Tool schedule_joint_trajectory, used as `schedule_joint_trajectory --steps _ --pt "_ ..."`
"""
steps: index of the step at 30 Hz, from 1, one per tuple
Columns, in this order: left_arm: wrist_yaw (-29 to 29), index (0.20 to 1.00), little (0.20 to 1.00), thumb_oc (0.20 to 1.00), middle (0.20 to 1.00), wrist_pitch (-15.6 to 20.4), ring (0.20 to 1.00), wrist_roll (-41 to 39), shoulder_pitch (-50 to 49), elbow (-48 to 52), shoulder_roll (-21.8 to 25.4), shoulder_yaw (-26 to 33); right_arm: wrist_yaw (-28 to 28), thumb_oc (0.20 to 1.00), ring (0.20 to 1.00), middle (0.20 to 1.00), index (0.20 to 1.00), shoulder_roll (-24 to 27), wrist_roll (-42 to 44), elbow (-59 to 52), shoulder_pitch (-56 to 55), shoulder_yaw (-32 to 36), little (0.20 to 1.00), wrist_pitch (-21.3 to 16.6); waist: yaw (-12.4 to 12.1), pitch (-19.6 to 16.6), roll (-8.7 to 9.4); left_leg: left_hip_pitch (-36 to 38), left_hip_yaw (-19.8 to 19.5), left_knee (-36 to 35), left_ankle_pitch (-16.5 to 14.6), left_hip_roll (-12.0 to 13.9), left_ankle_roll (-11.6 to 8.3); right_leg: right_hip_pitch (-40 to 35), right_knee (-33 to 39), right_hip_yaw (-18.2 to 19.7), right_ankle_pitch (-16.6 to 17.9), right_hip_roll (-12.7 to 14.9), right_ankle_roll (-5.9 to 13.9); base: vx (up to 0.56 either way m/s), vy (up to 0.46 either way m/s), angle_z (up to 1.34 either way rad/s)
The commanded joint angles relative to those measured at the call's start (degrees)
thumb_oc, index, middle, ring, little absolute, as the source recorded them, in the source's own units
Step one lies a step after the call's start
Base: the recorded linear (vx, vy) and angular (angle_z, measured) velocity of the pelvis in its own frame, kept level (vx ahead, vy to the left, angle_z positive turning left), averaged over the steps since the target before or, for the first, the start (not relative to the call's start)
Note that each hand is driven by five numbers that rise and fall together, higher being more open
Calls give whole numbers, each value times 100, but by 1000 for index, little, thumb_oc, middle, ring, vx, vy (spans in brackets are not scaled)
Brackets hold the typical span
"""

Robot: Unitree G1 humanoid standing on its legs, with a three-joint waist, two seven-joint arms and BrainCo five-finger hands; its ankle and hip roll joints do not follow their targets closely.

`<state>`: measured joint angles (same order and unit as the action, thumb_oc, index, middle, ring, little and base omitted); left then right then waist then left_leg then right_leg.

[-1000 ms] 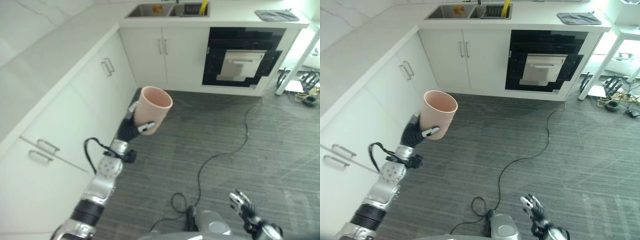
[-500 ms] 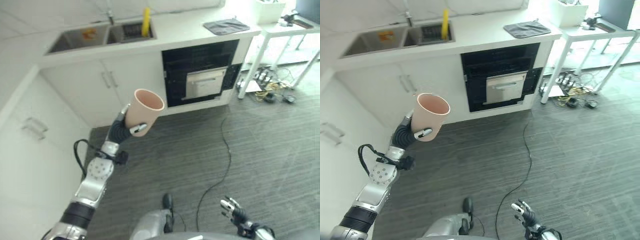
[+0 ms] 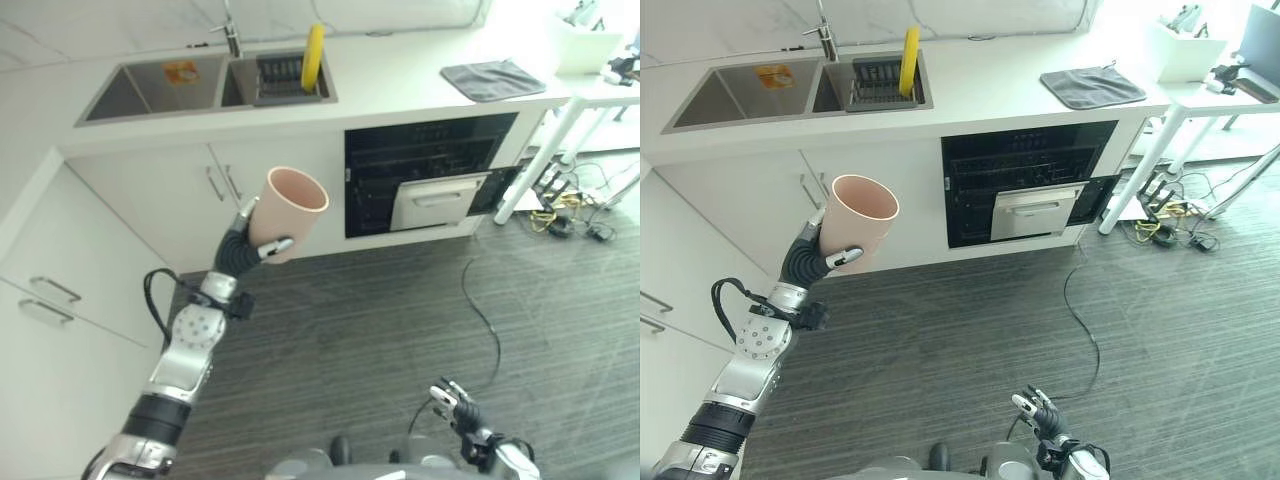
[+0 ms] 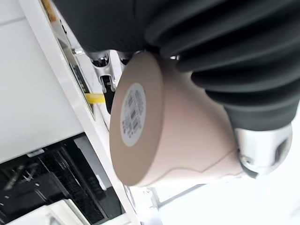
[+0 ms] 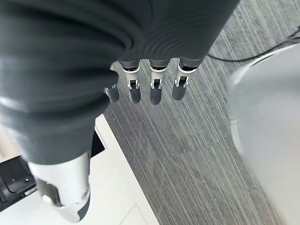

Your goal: Place the dishes in the dishwasher.

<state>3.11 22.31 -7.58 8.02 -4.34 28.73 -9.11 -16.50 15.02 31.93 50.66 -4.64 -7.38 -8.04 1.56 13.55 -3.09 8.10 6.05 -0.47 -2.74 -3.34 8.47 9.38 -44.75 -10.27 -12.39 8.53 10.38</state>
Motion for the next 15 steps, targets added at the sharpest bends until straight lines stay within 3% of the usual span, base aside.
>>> schedule_joint_trajectory --steps 1,3,5,6,8,9,10,11,13,15 --pt "296 200 200 200 200 166 200 202 258 334 49 123 14 1000 1000 1000 1000 -3 -45 -362 -72 -60 1000 -80 198 -118 59 -194 11 -8 -43 172 -601 -423 1689 -20 1012 -104 -64 252 -370 -15" --pt "398 200 200 200 200 114 200 169 329 327 149 118 -164 1000 1000 1000 1000 13 -149 -295 44 64 1000 -45 327 -31 259 161 -37 46 -502 179 -699 -237 3306 197 1787 516 203 334 -507 -5" --pt "394 200 200 200 200 133 200 129 312 319 175 116 -213 1000 1000 1000 1000 -1 -210 -280 52 119 1000 -25 362 -25 283 275 -67 61 -631 240 -734 -184 3592 320 1988 653 301 313 -493 12" --pt "370 200 200 200 200 169 200 107 290 314 174 99 -221 1000 1000 1000 1000 -58 -344 -343 16 175 1000 49 391 -57 315 385 -129 168 -835 393 -815 -145 3743 453 2145 842 408 374 -673 30" --pt "432 200 200 200 200 228 200 158 250 314 153 93 -277 1000 1000 1000 1000 -65 -481 -411 15 139 1000 99 388 -90 320 387 -186 348 -903 552 -914 -190 3617 449 1924 815 435 388 -838 64" --pt "777 200 200 200 200 168 200 266 58 485 76 152 -178 1000 1000 1000 1000 87 -499 -526 177 -111 1000 303 383 -191 338 509 -183 765 -1004 1021 -1171 -235 3226 326 1333 521 237 381 -922 66" --pt "754 200 200 200 200 163 200 231 12 551 69 175 -162 1000 1000 1000 1000 126 -486 -585 189 -133 1000 350 397 -198 336 516 -164 814 -995 1086 -1197 -235 3147 328 1236 450 166 337 -868 38" --pt "697 200 200 200 200 127 200 205 -60 672 63 210 -145 1000 1000 1000 1000 182 -521 -660 196 -164 1000 407 391 -208 335 399 -117 1077 -773 1225 -1260 -308 3096 281 1103 359 37 107 -345 14" --pt "495 200 200 200 200 133 200 139 -123 814 20 248 -196 1000 1000 1000 1000 308 -517 -635 163 -189 1000 344 347 -185 343 -229 -96 2067 -89 1482 -1328 -648 3143 151 853 120 -284 160 -467 7" --pt "383 200 200 200 200 219 200 -138 -54 754 -79 225 -255 1000 1000 1000 1000 366 -558 -370 112 -133 1000 76 351 -161 304 -668 385 2648 132 1494 -1309 -1046 3263 -217 642 -54 -562 226 -398 53"
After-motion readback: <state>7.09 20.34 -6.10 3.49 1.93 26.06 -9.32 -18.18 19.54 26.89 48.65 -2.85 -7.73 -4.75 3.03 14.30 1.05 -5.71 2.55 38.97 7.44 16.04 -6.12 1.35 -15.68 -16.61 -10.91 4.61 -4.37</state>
